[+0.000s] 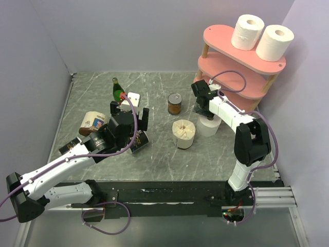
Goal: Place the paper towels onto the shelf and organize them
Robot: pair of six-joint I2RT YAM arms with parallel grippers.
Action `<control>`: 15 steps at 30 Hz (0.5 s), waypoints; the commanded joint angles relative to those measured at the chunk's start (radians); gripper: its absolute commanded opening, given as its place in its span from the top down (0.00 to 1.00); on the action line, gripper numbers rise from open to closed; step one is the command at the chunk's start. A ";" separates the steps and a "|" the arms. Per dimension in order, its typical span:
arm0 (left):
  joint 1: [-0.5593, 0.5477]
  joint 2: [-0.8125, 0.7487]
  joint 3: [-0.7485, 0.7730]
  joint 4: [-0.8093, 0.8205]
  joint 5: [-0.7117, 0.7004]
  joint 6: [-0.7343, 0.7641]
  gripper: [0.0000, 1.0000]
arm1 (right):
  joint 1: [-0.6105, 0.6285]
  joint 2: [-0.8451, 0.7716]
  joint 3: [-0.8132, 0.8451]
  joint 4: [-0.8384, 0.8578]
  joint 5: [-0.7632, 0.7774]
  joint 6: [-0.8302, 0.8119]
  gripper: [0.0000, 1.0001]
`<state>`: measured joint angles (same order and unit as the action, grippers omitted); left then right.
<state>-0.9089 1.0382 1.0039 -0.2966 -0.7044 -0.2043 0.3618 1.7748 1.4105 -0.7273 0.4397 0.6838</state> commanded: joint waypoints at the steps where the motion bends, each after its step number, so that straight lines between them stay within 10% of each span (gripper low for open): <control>1: -0.007 -0.012 0.022 0.024 -0.001 -0.009 0.04 | -0.006 -0.006 -0.005 0.066 0.025 -0.042 0.40; 15: -0.008 -0.018 0.016 0.030 -0.015 -0.003 0.04 | 0.000 -0.089 0.013 0.170 -0.076 -0.395 0.50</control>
<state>-0.9127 1.0370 1.0039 -0.2966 -0.7048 -0.2043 0.3614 1.7733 1.3865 -0.6373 0.4171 0.4549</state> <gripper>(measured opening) 0.966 0.513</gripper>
